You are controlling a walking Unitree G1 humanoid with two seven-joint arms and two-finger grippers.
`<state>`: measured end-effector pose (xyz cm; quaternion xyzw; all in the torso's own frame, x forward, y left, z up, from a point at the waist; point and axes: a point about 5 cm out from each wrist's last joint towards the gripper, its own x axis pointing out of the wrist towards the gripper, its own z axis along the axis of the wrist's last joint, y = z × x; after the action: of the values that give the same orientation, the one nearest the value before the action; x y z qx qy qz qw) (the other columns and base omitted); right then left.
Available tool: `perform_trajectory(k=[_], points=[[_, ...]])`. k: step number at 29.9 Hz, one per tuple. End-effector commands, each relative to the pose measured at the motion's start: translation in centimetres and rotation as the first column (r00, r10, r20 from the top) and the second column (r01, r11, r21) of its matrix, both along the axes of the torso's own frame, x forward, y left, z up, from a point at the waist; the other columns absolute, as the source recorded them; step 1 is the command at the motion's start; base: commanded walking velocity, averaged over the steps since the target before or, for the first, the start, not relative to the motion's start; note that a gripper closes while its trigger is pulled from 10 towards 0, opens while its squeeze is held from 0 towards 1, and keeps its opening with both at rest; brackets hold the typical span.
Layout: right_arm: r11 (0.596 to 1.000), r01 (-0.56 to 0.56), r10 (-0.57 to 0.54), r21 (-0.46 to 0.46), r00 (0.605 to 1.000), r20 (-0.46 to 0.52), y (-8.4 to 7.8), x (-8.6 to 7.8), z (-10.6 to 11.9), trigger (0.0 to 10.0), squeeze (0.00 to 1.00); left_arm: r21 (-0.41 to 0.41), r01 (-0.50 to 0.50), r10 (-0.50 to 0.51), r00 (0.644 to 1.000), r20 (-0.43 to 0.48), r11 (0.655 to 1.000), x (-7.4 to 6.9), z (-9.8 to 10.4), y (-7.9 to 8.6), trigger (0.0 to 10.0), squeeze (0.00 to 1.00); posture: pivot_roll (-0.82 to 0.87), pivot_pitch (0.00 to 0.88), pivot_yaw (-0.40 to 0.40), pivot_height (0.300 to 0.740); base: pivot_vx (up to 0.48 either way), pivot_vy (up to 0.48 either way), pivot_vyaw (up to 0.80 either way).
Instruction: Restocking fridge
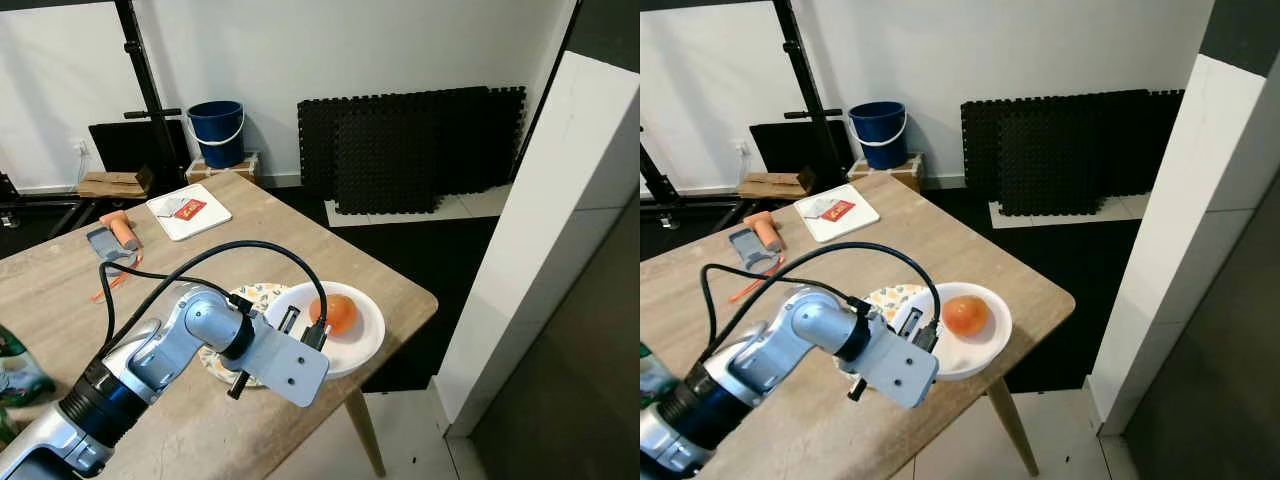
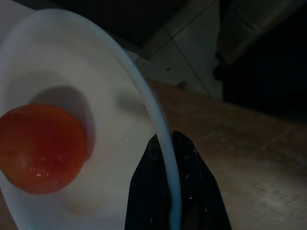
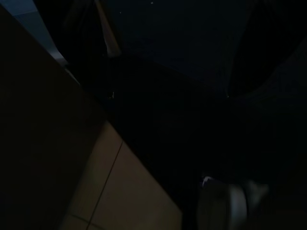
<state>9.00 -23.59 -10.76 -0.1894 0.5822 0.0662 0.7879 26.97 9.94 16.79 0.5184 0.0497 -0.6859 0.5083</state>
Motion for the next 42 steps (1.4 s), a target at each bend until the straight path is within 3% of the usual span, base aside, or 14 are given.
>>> perform_trajectory(k=[1, 42], points=[[1.000, -0.016, 0.016, -0.005, 1.000, 0.002, -0.03, 0.24, 0.06, 10.0, 0.00, -0.003, 0.007, -0.007, 1.000, 0.020, 1.000, -0.02, 0.17, -0.10, 10.0, 0.00, -0.07, 0.028, 0.029, 0.740, -0.349, 0.000, 0.00], [1.000, -0.016, 0.016, -0.012, 1.000, 0.000, -0.26, 0.35, 0.13, 10.0, 0.00, -0.010, 0.010, -0.010, 0.999, 0.031, 1.000, 0.07, -0.08, -0.46, 10.0, 0.00, -0.07, 0.020, 0.024, 0.740, -0.365, 0.000, 0.00]])
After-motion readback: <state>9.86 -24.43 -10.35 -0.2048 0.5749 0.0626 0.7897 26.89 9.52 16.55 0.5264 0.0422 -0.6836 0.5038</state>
